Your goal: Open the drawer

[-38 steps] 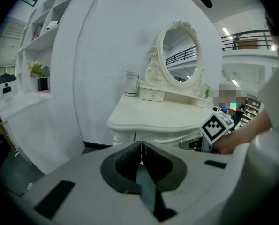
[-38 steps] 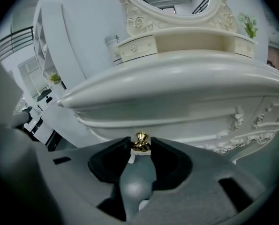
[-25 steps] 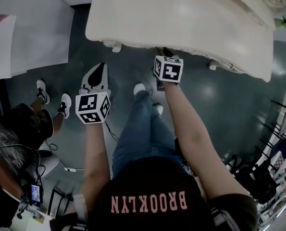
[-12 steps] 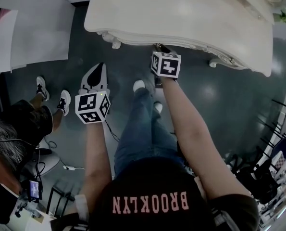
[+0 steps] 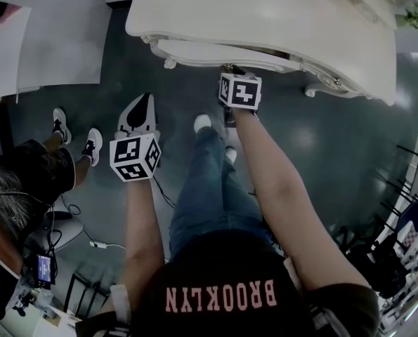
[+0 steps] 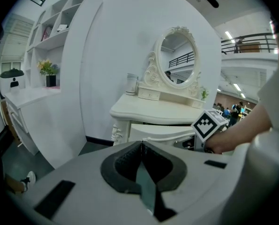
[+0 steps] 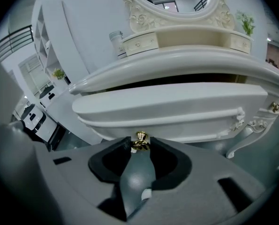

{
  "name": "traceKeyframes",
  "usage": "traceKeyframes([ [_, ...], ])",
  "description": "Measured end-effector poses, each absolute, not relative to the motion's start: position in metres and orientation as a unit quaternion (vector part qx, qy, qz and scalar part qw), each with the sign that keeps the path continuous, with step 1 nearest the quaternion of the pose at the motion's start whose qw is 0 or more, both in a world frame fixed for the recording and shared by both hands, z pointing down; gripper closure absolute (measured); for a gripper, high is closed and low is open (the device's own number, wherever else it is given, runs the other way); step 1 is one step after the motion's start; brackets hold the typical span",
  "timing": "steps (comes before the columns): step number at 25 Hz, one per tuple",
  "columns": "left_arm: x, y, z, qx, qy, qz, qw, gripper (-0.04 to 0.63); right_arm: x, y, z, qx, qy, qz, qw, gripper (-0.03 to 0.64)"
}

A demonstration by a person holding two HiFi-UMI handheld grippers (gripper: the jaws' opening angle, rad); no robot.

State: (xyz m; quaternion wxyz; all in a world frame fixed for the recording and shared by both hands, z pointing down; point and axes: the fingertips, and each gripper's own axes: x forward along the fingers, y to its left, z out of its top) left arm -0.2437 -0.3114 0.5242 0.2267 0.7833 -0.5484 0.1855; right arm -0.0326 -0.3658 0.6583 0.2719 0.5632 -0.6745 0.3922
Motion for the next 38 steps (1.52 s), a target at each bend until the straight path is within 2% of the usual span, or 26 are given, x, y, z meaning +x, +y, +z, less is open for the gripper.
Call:
traceKeyframes([
  [38, -0.263, -0.197, 0.520, 0.757, -0.584, 0.174, 0.236, 0.589, -0.057, -0.257, 0.656, 0.529, -0.699, 0.379, 0.297, 0.505],
])
